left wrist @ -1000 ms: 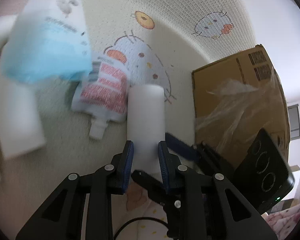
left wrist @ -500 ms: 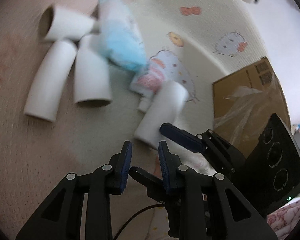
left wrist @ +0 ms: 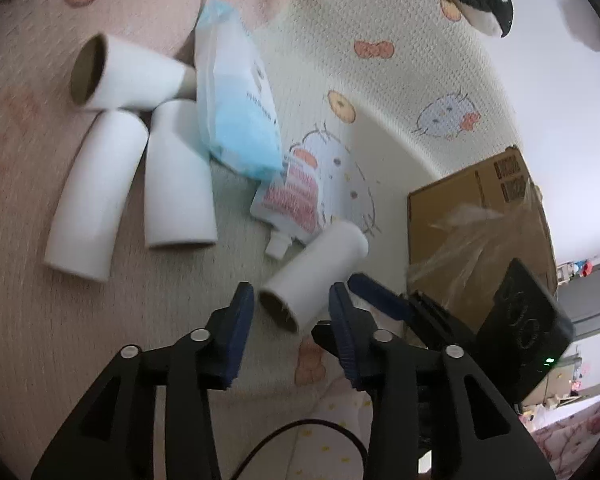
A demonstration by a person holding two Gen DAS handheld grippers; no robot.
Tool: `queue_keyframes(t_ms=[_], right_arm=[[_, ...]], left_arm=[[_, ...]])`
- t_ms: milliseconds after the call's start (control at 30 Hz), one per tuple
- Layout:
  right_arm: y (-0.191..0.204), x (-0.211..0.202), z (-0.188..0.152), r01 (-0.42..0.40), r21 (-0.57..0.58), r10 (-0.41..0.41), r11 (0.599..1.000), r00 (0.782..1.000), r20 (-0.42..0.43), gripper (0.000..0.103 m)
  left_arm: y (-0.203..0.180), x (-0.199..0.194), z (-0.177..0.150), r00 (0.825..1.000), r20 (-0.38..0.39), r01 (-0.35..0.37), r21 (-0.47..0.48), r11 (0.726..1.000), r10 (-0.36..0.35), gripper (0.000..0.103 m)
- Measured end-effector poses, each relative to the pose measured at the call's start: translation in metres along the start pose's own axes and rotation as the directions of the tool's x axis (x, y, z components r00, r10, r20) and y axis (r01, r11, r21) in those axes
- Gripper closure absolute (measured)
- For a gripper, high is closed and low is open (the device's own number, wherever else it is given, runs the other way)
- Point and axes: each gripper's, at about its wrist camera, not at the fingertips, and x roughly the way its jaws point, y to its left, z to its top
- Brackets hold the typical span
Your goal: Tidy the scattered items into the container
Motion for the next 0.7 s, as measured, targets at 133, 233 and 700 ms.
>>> queue_keyframes(t_ms=[133, 233, 700], right_arm=[[-0.012, 0.004, -0.005, 0.005, 0.052, -0.004, 0.999, 1.0, -0.026, 0.044], [-0.027, 0.012, -0.007, -0.046, 0.141, 0.051, 0.989, 0.998, -0.036, 0.044], [-0.012, 0.013, -0.007, -0.112, 0.051, 0.113, 0.992, 0.993, -0.017, 0.04]], left_arm=[[0.007, 0.02, 0.013, 0.997, -0.021, 0.077, -0.048, 0.996, -0.078, 0.057], [0.014, 0.038, 0.02, 0.99, -0.032, 0.136, -0.088, 0.987, -0.139, 0.058], [-0.007, 0.047, -0.007, 0.987, -0.124, 0.096, -0.038, 0.995, -0.101, 0.066]])
